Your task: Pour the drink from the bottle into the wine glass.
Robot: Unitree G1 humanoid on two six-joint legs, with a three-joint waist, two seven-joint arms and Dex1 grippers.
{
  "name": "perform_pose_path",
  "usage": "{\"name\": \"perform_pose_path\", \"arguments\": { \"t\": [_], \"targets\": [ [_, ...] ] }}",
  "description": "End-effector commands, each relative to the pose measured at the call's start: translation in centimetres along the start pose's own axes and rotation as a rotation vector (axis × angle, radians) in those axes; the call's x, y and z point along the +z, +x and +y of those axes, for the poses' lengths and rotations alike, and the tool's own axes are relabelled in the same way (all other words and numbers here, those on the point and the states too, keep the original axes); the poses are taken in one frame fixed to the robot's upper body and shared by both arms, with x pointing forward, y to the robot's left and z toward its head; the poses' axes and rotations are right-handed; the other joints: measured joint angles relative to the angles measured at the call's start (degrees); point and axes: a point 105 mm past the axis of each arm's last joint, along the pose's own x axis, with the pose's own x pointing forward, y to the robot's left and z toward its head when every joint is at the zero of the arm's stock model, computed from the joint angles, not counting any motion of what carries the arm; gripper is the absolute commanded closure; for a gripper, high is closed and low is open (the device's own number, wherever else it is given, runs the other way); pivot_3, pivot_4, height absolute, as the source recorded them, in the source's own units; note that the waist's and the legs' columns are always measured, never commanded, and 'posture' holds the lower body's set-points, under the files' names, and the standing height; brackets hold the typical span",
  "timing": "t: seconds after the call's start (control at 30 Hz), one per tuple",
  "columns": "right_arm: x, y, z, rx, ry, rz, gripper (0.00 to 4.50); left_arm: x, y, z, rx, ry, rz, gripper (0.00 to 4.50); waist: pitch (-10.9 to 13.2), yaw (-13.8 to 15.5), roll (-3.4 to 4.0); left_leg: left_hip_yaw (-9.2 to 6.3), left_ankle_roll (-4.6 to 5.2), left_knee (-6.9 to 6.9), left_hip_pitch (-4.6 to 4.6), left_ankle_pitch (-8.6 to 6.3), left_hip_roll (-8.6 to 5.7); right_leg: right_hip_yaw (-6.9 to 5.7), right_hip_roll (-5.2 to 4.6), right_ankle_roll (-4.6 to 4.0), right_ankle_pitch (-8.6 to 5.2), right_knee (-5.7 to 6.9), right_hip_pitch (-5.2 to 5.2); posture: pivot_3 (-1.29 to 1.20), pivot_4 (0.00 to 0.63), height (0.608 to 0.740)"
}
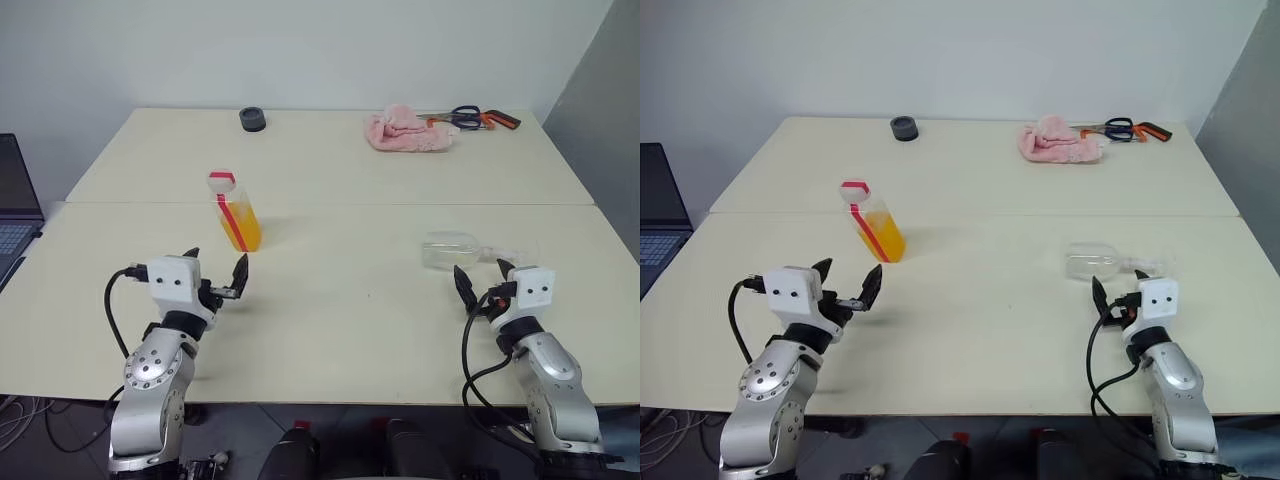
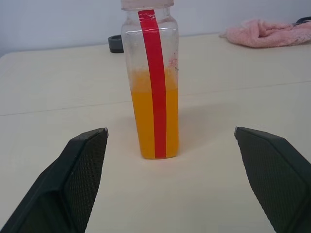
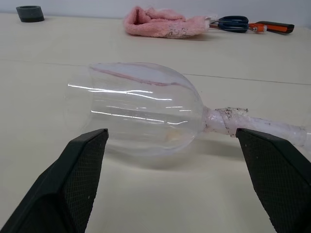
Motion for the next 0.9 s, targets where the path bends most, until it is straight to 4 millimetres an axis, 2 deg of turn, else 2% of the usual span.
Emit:
{"name": "perform_pose_path", "arguments": {
  "t": [0.03, 0.33, 0.63, 0.9],
  "targets": [
    [1.5, 0.0, -0.4, -0.021, -0.020, -0.061, 0.00, 1.5, 0.0, -0.3, -0.019, 0.022, -0.062, 0.03, 0.00, 0.00, 0.00, 0.01, 0.00, 0.00, 0.00, 0.00, 0.00, 0.00, 0.00, 0.00, 0.00, 0.00, 0.00, 0.00, 0.150, 0.740],
    [1.5, 0.0, -0.3, -0.023, -0.014, -0.063, 0.00, 1.6, 0.0, -0.3, -0.027, 0.040, -0.051, 0.03, 0.00, 0.00, 0.00, 0.05, 0.00, 0.00, 0.00, 0.00, 0.01, 0.05, 0.01, 0.00, 0.00, 0.01, -0.01, 0.00, 0.150, 0.740],
    [1.5, 0.1, -0.3, -0.021, -0.007, -0.073, 0.00, 3.6, 0.0, 0.3, -0.020, 0.033, -0.165, 0.03, 0.00, 0.00, 0.00, 0.11, 0.00, 0.00, 0.01, 0.00, 0.02, 0.10, 0.01, 0.00, 0.00, 0.02, -0.03, 0.00, 0.150, 0.740],
    [1.4, 0.1, -0.4, -0.006, -0.009, -0.076, 0.00, 3.6, 0.1, 1.5, 0.054, -0.005, -0.172, 0.03, 0.00, -0.01, 0.00, 0.31, 0.00, 0.00, 0.04, 0.00, 0.04, 0.27, 0.04, 0.00, 0.00, 0.03, -0.06, 0.00, 0.150, 0.740]
  ]
}}
